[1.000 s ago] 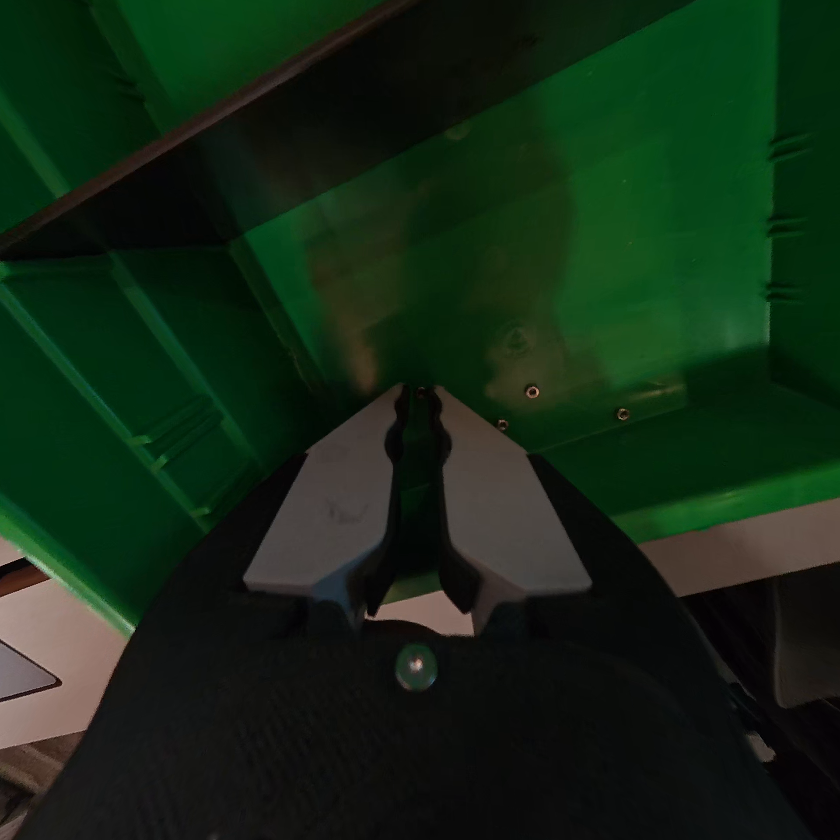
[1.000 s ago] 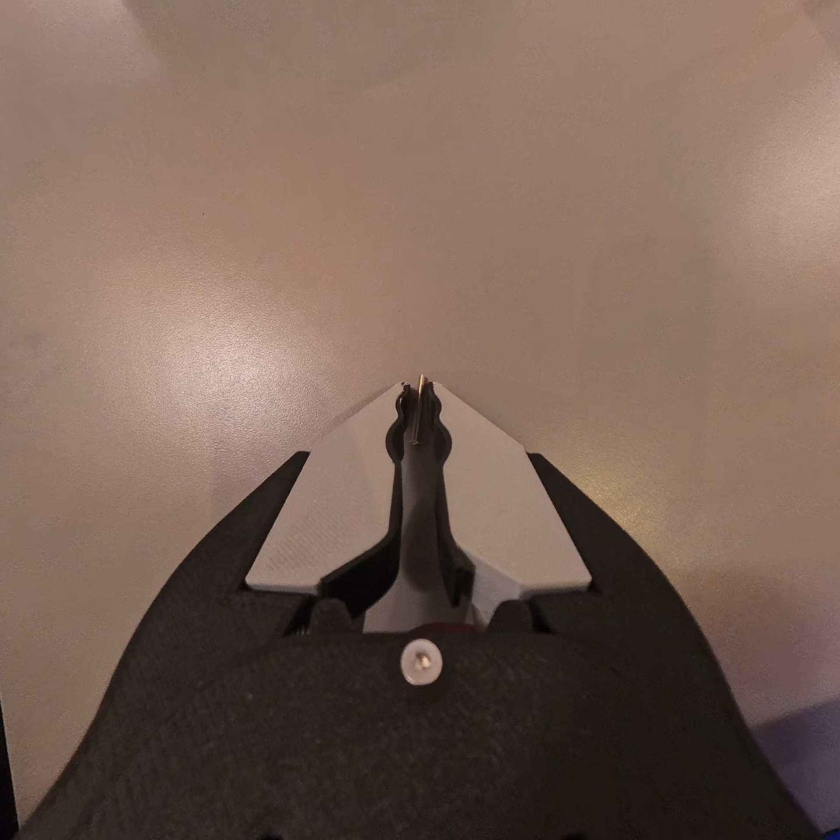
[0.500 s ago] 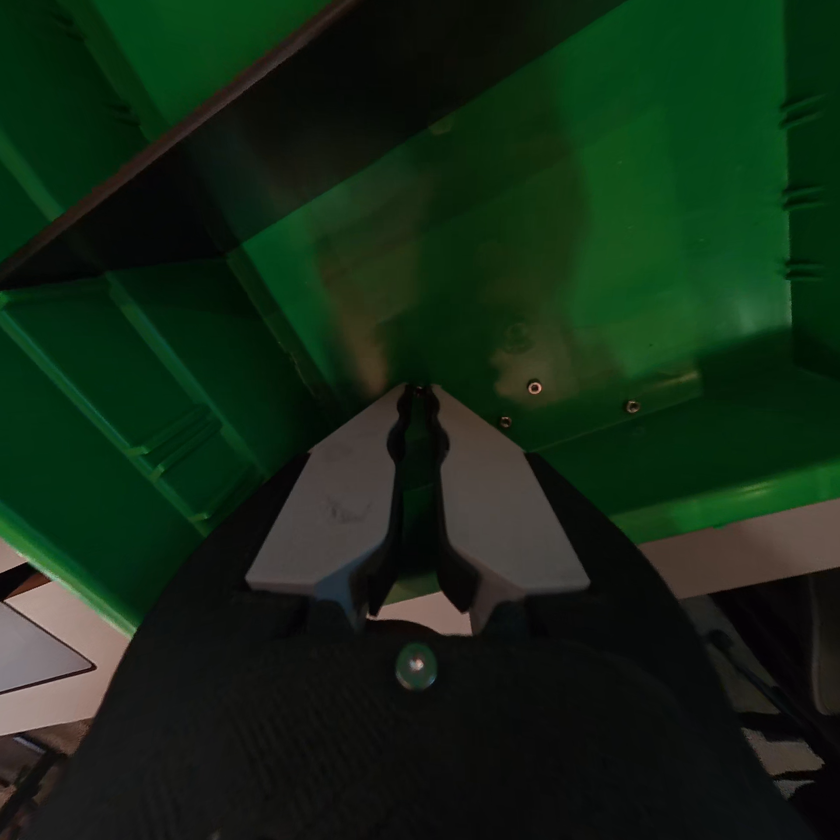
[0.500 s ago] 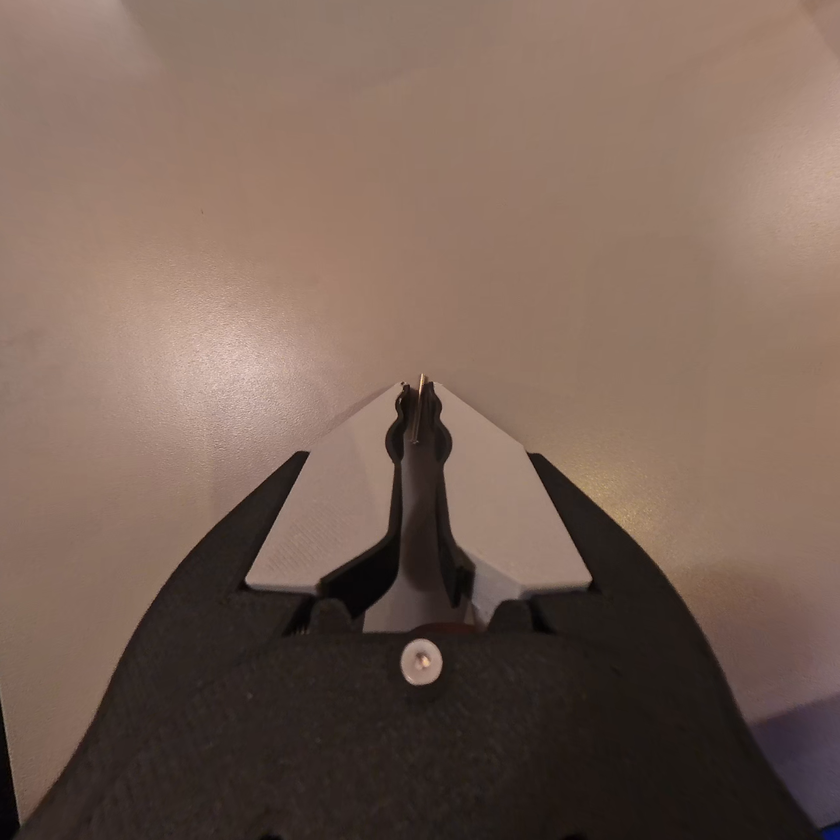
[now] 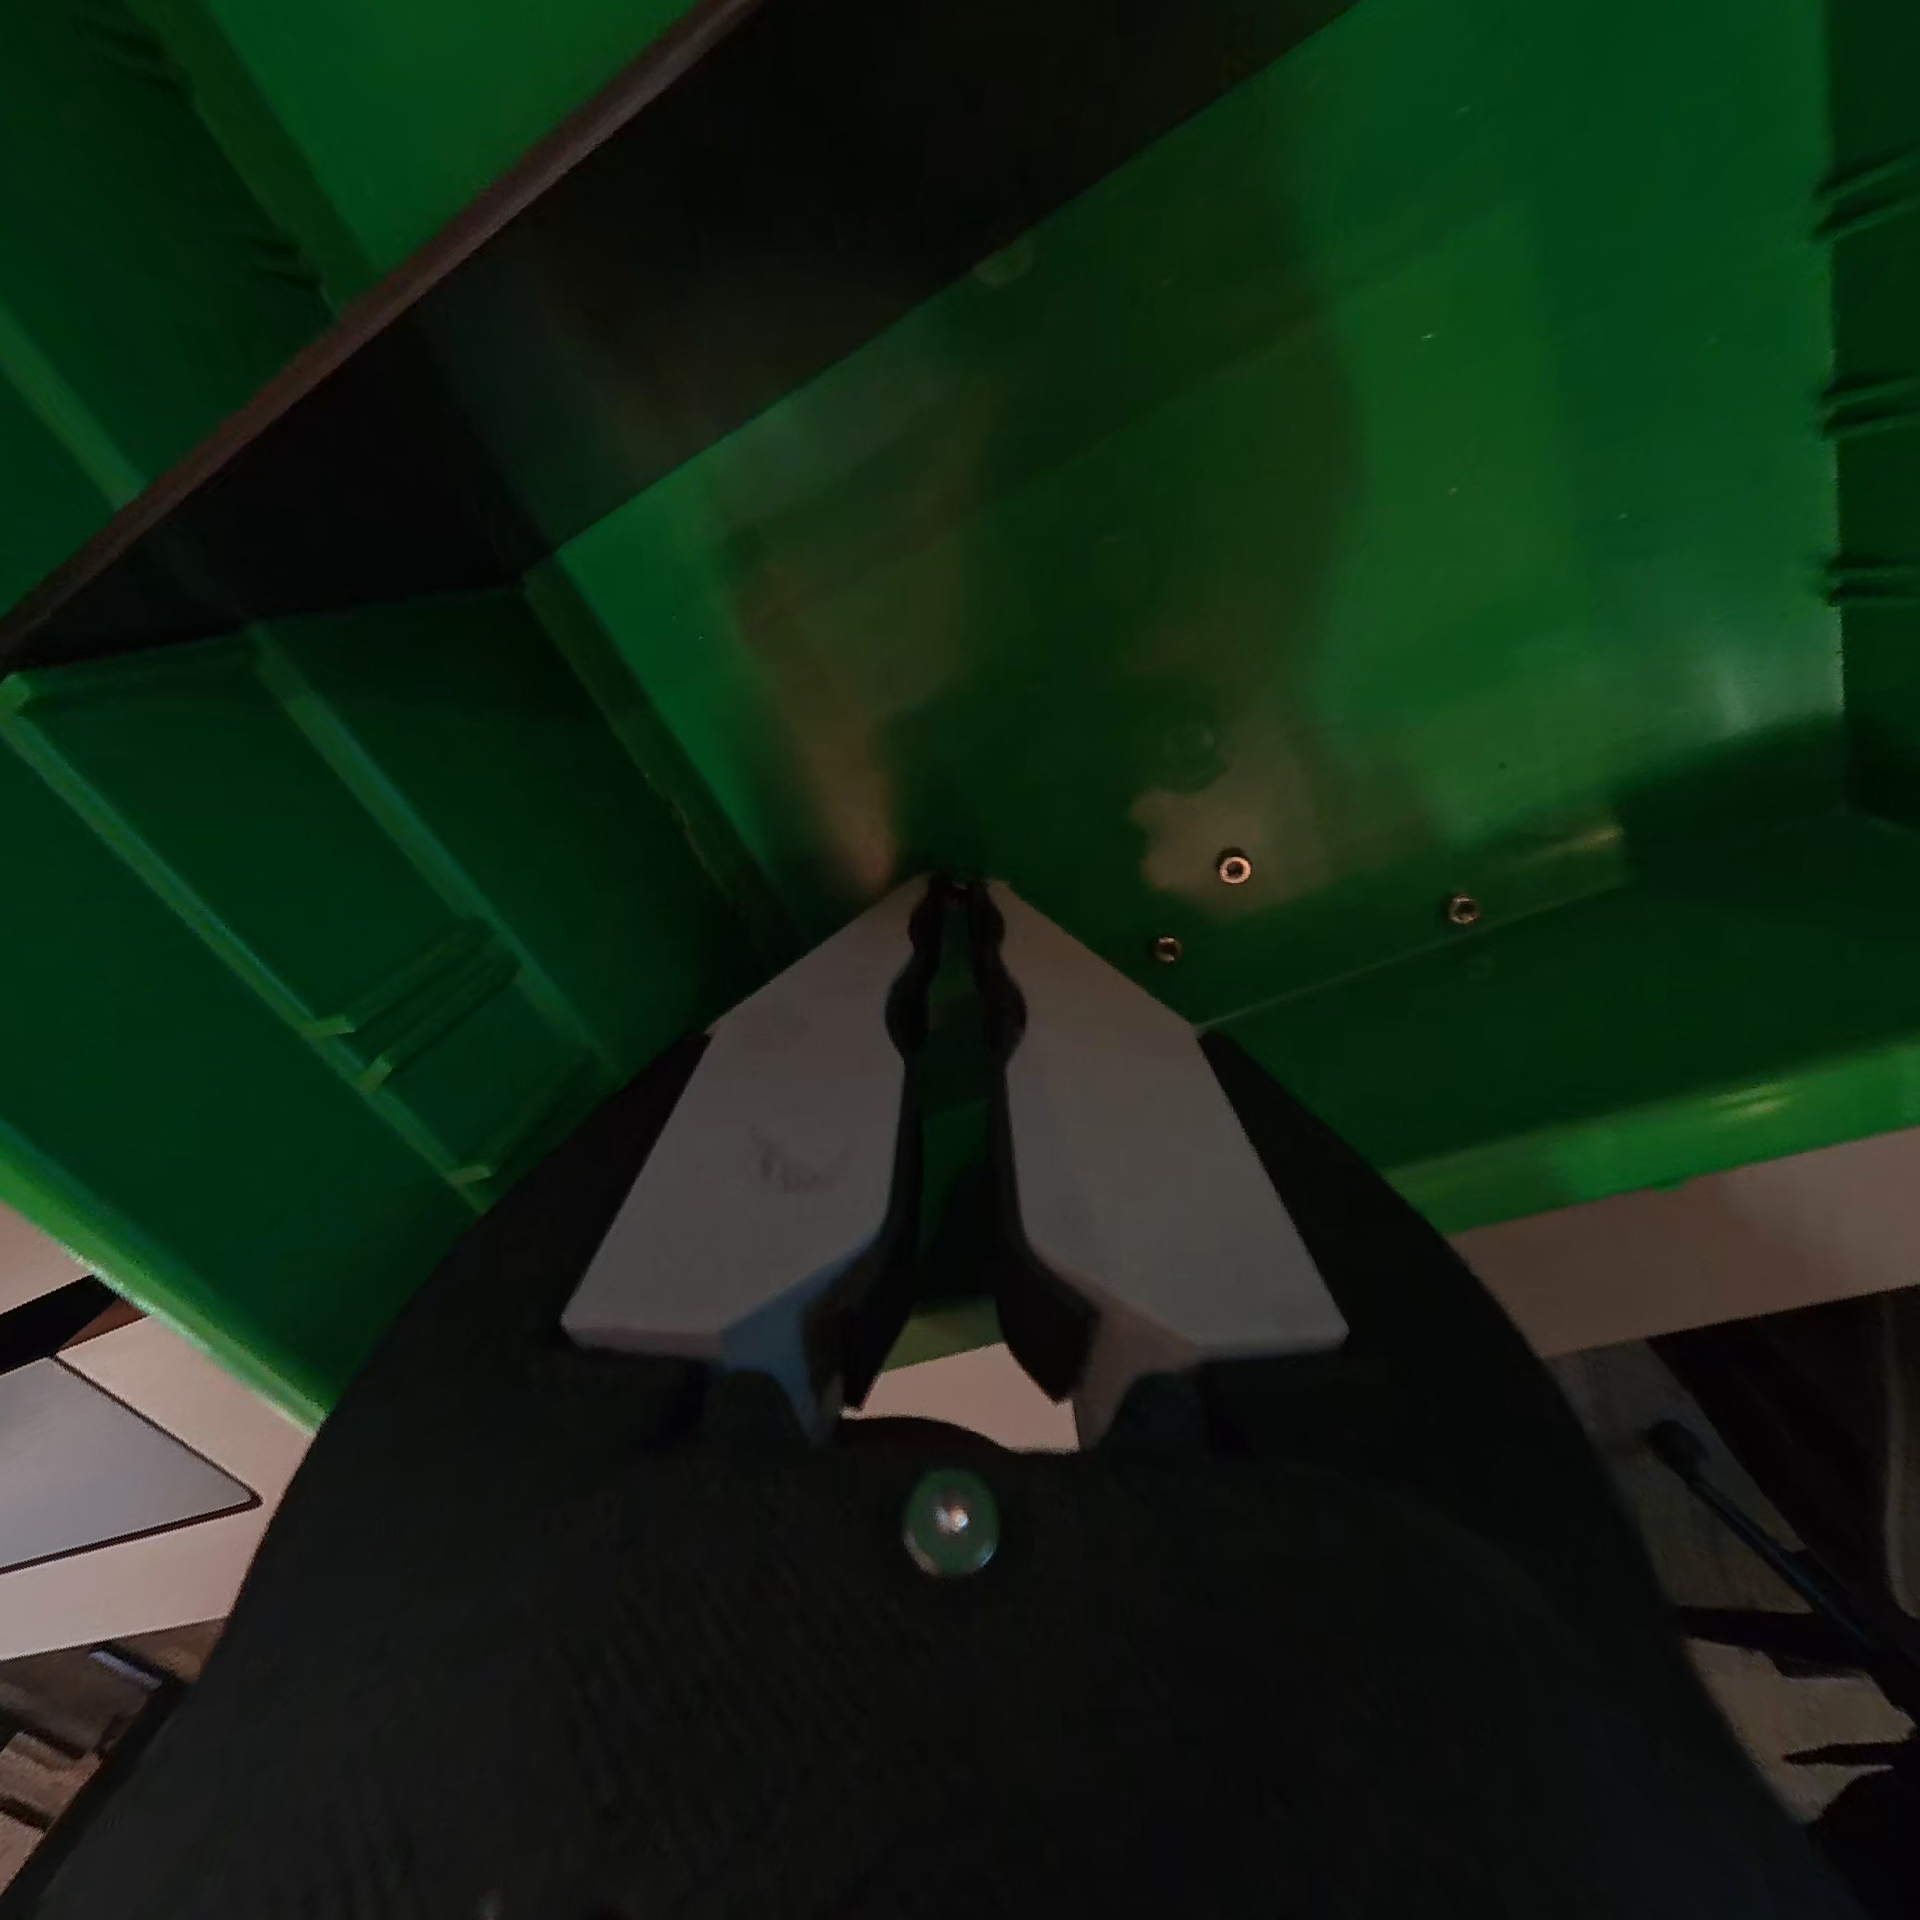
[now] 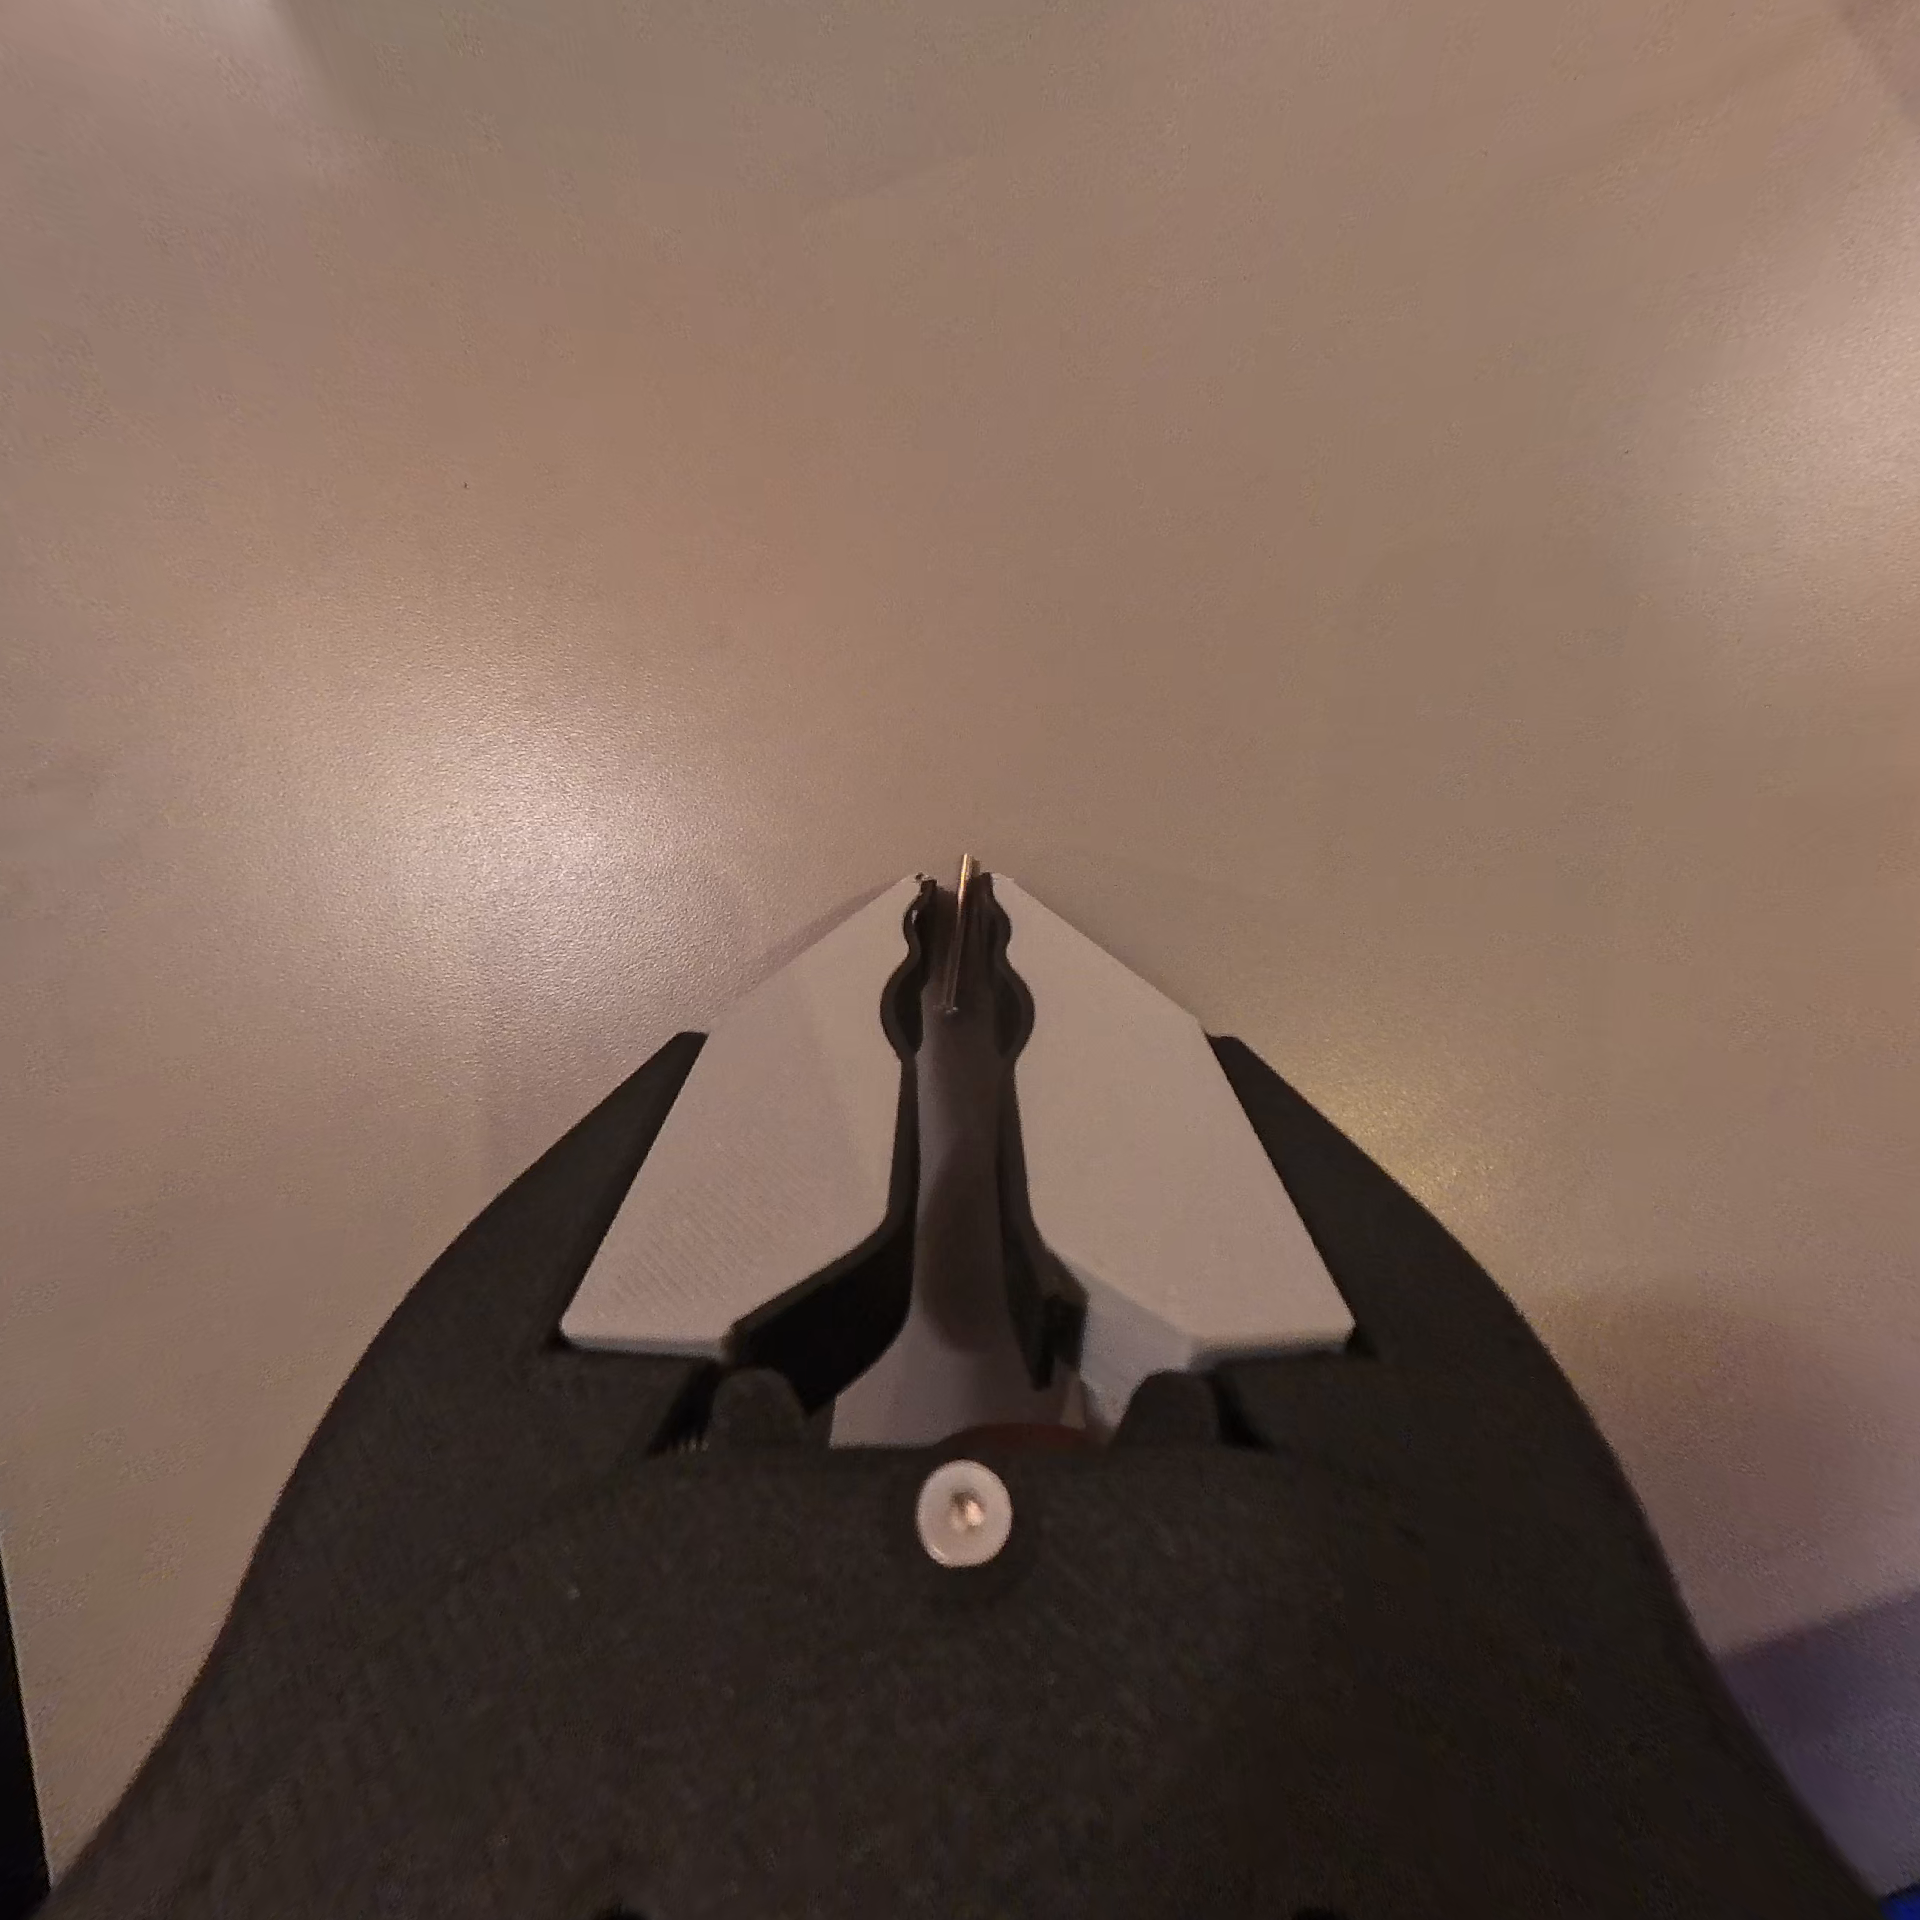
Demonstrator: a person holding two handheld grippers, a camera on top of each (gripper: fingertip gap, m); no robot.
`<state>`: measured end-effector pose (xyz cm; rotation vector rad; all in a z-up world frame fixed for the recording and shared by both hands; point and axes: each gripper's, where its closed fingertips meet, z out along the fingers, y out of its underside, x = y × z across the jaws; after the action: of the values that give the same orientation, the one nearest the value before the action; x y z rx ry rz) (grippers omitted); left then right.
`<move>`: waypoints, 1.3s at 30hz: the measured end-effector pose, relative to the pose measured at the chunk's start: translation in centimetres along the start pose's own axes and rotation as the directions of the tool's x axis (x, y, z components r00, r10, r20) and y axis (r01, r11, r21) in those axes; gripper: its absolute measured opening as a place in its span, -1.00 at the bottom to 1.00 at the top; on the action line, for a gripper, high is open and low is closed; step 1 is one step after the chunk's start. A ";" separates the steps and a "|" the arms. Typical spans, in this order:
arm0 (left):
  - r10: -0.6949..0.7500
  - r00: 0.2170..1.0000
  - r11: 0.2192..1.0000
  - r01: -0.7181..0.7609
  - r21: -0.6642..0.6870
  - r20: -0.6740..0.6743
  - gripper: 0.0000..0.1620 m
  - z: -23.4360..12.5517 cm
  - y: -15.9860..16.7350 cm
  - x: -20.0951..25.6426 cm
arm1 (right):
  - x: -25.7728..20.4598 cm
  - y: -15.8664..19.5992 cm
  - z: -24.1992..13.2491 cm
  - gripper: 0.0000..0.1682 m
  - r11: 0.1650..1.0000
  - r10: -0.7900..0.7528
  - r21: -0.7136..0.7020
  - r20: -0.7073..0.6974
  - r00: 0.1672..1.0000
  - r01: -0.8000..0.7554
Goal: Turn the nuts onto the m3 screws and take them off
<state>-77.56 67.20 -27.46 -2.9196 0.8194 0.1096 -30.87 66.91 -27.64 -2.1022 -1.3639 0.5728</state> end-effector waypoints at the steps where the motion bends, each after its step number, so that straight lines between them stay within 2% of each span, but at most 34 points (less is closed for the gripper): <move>1: 0.000 1.000 1.000 0.000 0.001 0.002 -0.95 0.0 0.0 -0.1 | 0.0 0.0 0.0 -0.94 1.000 0.000 0.000 0.000 1.000 0.000; 20: 0.011 1.000 1.000 -0.012 0.023 0.020 -0.96 -2.2 -0.9 0.1 | 0.0 0.0 0.0 -0.93 1.000 -0.003 -0.001 -0.002 1.000 0.003; 32: 0.068 0.995 0.994 -0.074 0.080 0.069 -0.96 -7.1 -3.1 1.6 | 0.0 0.0 0.0 -0.94 1.000 0.000 0.001 0.000 1.000 0.000; 39: 0.177 0.978 0.972 -0.192 0.137 0.110 -0.96 -11.0 -6.3 4.9 | 0.0 0.0 0.0 -0.94 1.000 0.002 0.003 0.002 1.000 -0.002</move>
<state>-69.68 68.71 -16.47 -2.6730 1.0346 0.1962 -30.88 66.89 -27.64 -2.1017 -1.3620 0.5778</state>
